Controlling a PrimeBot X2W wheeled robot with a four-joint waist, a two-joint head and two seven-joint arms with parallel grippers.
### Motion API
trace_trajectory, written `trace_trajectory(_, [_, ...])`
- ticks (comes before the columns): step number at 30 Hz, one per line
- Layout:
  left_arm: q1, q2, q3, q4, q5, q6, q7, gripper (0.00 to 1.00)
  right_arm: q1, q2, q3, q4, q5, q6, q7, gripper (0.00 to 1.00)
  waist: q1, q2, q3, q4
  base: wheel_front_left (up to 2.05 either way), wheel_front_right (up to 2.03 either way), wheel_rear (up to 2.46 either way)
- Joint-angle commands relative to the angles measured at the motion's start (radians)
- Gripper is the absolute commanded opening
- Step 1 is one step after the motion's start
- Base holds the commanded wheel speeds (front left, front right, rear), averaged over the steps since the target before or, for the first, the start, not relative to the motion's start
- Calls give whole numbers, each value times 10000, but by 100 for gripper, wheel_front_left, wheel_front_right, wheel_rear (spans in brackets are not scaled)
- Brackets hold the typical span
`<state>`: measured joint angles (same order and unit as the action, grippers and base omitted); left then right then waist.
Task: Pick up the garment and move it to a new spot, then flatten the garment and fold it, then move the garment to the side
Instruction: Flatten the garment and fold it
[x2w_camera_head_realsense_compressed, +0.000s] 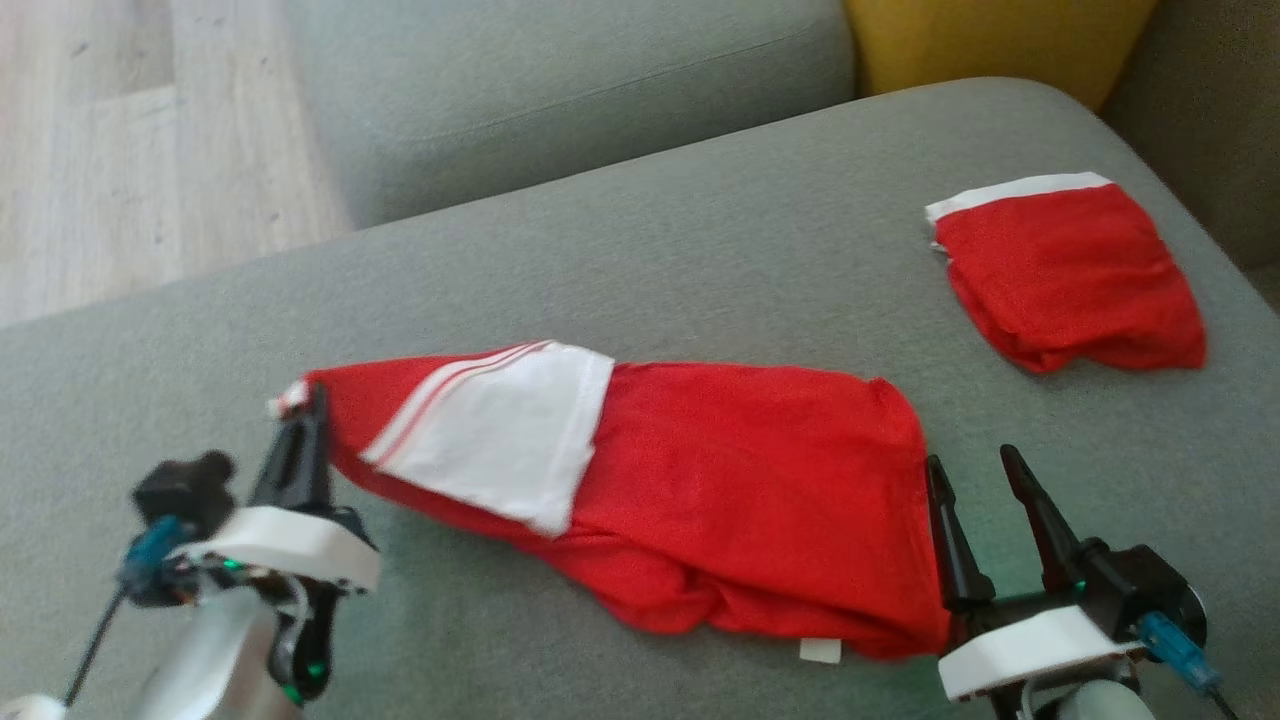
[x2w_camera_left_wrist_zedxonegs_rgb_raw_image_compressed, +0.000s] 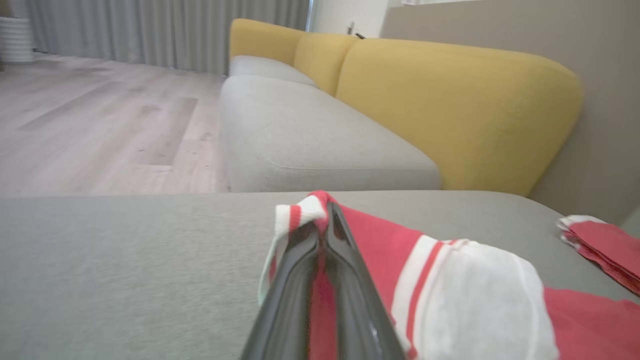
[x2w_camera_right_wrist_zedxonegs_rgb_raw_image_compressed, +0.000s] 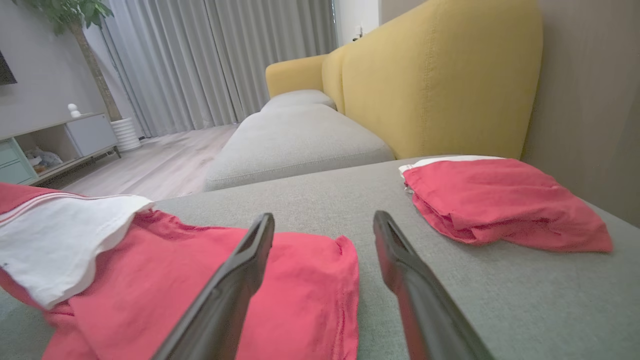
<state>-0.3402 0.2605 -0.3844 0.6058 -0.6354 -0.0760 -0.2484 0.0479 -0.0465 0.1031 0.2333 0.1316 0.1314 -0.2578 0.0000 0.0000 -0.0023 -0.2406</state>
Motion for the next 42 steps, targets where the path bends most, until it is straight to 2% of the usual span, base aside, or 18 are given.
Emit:
trace_trajectory(1, [-530, 287, 780, -506, -28, 229, -127, 31, -301, -39, 221, -367, -16, -7, -40, 100, 0, 0, 180, 221, 0, 0, 0])
trace_trajectory(2, [-416, 266, 965, -554, -15, 337, -128, 71, -324, -39, 242, -358, -25, -7, -40, 100, 0, 0, 233, 284, 0, 0, 0])
trace_trajectory(3, [-334, 222, 1129, -662, 55, 451, -129, 100, -350, -39, 263, -348, -33, -7, -40, 100, 0, 0, 289, 354, 0, 0, 0])
trace_trajectory(8, [107, -209, 1785, -1570, 591, 853, -131, 100, -437, -39, 258, -365, -6, -7, -40, 100, 0, 0, 468, 587, 0, 0, 0])
trace_trajectory(11, [738, -819, 2054, -2445, 1138, 1064, -132, 100, -472, -38, 271, -366, 14, -7, -40, 100, 0, 0, 563, 730, 0, 0, 0])
trace_trajectory(15, [1733, -1674, 2089, -3363, 1516, 1061, -132, 100, -519, -38, 308, -378, 7, -7, -40, 100, 0, 0, 684, 857, 0, 0, 0])
trace_trajectory(18, [2366, -1944, 1505, -3488, 1701, 928, -132, 100, -583, -38, 344, -377, -3, -7, -40, 100, 0, 0, 747, 887, 0, 0, 0])
trace_trajectory(22, [2959, -2064, 494, -3153, 1587, 856, -29, 100, -630, -38, 399, -354, -36, -7, -40, 100, 0, 0, 788, 873, 0, 0, 0])
trace_trajectory(25, [3155, -2086, -47, -2660, 1484, 1084, 455, 100, -647, -38, 392, -340, -77, -7, -40, 100, 0, 0, 831, 873, 0, 0, 0])
trace_trajectory(32, [2745, -2099, -506, -1527, 1226, 1694, 1095, 100, -701, -38, 439, -315, -92, -7, -40, 100, 0, 0, 915, 821, 0, 0, 0])
trace_trajectory(41, [2139, -2101, -818, -874, 916, 1805, 506, 100, -732, -38, 500, -234, -92, -7, -40, 100, 0, 0, 896, 669, 0, 0, 0])
trace_trajectory(42, [2125, -2101, -846, -812, 884, 1822, 476, 44, -720, -38, 500, -217, -101, -7, -40, 100, 0, 0, 865, 660, 0, 0, 0])
